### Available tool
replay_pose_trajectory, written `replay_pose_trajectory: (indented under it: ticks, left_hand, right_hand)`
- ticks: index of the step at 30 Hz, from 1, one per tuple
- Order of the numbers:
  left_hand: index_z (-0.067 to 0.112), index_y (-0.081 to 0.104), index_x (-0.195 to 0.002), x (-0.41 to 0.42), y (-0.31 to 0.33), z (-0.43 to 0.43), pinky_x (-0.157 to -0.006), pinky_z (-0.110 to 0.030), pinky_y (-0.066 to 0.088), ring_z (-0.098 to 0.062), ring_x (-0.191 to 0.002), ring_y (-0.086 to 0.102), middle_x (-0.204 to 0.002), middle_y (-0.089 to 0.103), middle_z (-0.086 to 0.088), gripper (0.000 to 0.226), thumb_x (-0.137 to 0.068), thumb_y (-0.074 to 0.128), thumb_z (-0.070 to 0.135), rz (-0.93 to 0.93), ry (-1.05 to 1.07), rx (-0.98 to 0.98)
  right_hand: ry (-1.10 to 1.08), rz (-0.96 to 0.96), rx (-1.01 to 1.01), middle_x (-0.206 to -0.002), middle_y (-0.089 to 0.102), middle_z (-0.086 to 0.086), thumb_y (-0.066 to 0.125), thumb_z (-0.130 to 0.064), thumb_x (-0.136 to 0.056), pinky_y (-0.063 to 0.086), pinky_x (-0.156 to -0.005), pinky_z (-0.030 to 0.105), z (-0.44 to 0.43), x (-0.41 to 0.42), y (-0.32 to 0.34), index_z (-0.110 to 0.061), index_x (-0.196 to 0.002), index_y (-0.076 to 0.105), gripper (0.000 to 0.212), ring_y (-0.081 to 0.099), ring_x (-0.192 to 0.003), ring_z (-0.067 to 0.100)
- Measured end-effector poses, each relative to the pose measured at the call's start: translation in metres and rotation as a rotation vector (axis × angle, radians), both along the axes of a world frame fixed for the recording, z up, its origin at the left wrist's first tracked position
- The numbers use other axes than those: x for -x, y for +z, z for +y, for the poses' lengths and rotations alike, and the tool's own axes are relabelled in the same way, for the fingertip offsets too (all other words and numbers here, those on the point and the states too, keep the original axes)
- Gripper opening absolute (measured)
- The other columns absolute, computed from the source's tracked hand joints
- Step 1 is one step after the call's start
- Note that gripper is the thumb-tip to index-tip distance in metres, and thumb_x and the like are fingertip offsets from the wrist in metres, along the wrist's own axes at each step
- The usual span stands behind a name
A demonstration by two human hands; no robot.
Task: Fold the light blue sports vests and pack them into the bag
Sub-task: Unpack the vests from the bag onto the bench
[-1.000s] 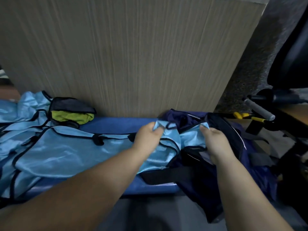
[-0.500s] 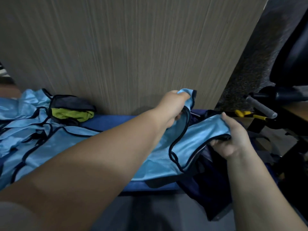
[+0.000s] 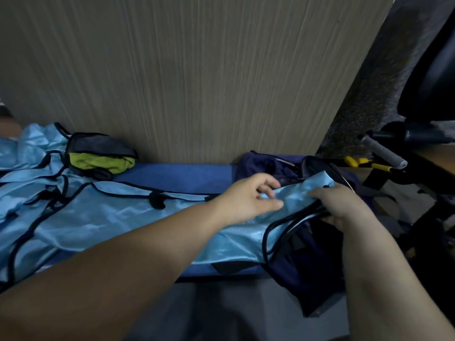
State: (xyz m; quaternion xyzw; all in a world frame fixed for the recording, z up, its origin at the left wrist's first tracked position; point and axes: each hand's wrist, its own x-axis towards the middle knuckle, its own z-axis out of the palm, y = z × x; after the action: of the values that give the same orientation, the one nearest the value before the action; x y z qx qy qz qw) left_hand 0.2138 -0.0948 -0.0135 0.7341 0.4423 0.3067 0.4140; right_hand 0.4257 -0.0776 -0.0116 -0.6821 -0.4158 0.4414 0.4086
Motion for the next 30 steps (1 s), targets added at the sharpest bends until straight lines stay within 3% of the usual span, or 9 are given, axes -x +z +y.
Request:
replay_pose_trajectory:
  ticks: [4, 8, 14, 17, 20, 23, 25, 27, 30]
  left_hand:
    - [0.033, 0.052, -0.106, 0.008, -0.017, -0.029, -0.080, -0.026, 0.042, -0.006, -0.093, 0.048, -0.103, 0.050, 0.015, 0.048, -0.072, 0.074, 0.057, 0.327, 0.094, -0.350]
    - [0.021, 0.043, -0.114, -0.003, -0.025, -0.036, -0.087, -0.032, 0.040, -0.020, -0.106, 0.048, -0.115, 0.047, 0.003, 0.039, -0.082, 0.065, 0.032, 0.571, 0.158, -0.445]
    - [0.025, 0.047, -0.117, -0.001, -0.009, -0.031, -0.090, -0.037, 0.048, -0.022, -0.104, 0.056, -0.119, 0.058, 0.002, 0.037, -0.083, 0.057, 0.013, 0.560, 0.048, -0.095]
    - [0.027, 0.048, -0.129, 0.001, 0.000, -0.031, -0.081, -0.024, 0.046, -0.013, -0.097, 0.055, -0.117, 0.058, 0.006, 0.043, -0.088, 0.059, 0.020, 0.468, -0.148, 0.133]
    - [0.028, 0.058, -0.118, 0.013, -0.004, -0.033, -0.075, -0.026, 0.049, -0.009, -0.082, 0.057, -0.101, 0.062, 0.009, 0.031, -0.091, 0.060, 0.042, 0.187, -0.218, 0.379]
    - [0.025, 0.065, -0.100, 0.030, -0.023, -0.026, -0.067, -0.019, 0.047, 0.000, -0.068, 0.056, -0.082, 0.064, 0.014, 0.017, -0.092, 0.061, 0.039, 0.102, 0.022, 0.175]
    - [0.028, 0.062, -0.093, 0.048, -0.042, -0.019, -0.065, -0.024, 0.048, -0.006, -0.067, 0.056, -0.080, 0.061, 0.013, 0.002, -0.092, 0.062, 0.029, 0.154, 0.239, -0.007]
    - [0.034, 0.057, -0.095, 0.070, -0.062, -0.014, -0.071, -0.027, 0.047, -0.013, -0.077, 0.058, -0.088, 0.059, 0.013, 0.009, -0.090, 0.062, 0.028, 0.283, 0.341, -0.103]
    - [0.040, 0.049, -0.129, 0.095, -0.083, -0.012, -0.107, -0.035, 0.034, -0.016, -0.128, 0.043, -0.137, 0.048, 0.011, 0.050, -0.084, 0.063, 0.056, 0.671, 0.273, -0.095]
  right_hand:
    - [-0.106, 0.089, -0.040, -0.090, 0.065, 0.010, 0.060, -0.011, -0.093, 0.052, -0.067, 0.036, 0.005, 0.002, 0.001, -0.010, -0.114, 0.059, 0.020, 0.063, -0.080, 0.026]
    - [-0.130, 0.108, -0.061, -0.099, 0.067, 0.016, 0.061, -0.013, -0.093, 0.053, -0.090, 0.050, 0.007, 0.008, 0.000, -0.008, -0.113, 0.060, 0.021, 0.066, -0.095, 0.035]
    - [-0.172, 0.000, -0.089, -0.099, 0.067, 0.018, 0.064, -0.022, -0.081, 0.054, -0.087, 0.060, 0.007, 0.003, -0.004, -0.018, -0.094, 0.061, 0.014, 0.066, -0.094, 0.042]
    - [-0.181, -0.058, -0.103, -0.095, 0.069, 0.015, 0.062, -0.030, -0.069, 0.055, -0.082, 0.062, 0.011, -0.007, -0.009, -0.022, -0.100, 0.066, 0.032, 0.068, -0.087, 0.040]
    - [-0.175, -0.058, -0.150, -0.096, 0.070, 0.011, 0.062, -0.029, -0.078, 0.057, -0.082, 0.055, 0.005, -0.004, -0.006, -0.021, -0.112, 0.065, 0.035, 0.068, -0.086, 0.035]
    - [-0.169, 0.038, -0.203, -0.093, 0.069, 0.009, 0.066, -0.022, -0.086, 0.057, -0.076, 0.042, 0.000, 0.000, 0.000, -0.016, -0.112, 0.064, 0.027, 0.067, -0.083, 0.029]
    - [-0.193, 0.154, -0.238, -0.096, 0.068, 0.012, 0.064, -0.012, -0.091, 0.055, -0.075, 0.040, 0.003, -0.004, 0.001, -0.013, -0.112, 0.063, 0.021, 0.067, -0.083, 0.029]
    - [-0.223, 0.240, -0.260, -0.097, 0.069, 0.013, 0.064, -0.011, -0.091, 0.055, -0.076, 0.042, 0.003, -0.006, 0.003, -0.013, -0.107, 0.064, 0.017, 0.068, -0.083, 0.029]
    - [-0.232, 0.289, -0.276, -0.093, 0.069, 0.011, 0.062, -0.011, -0.092, 0.056, -0.072, 0.039, 0.002, -0.006, 0.005, -0.015, -0.097, 0.065, 0.007, 0.068, -0.081, 0.027]
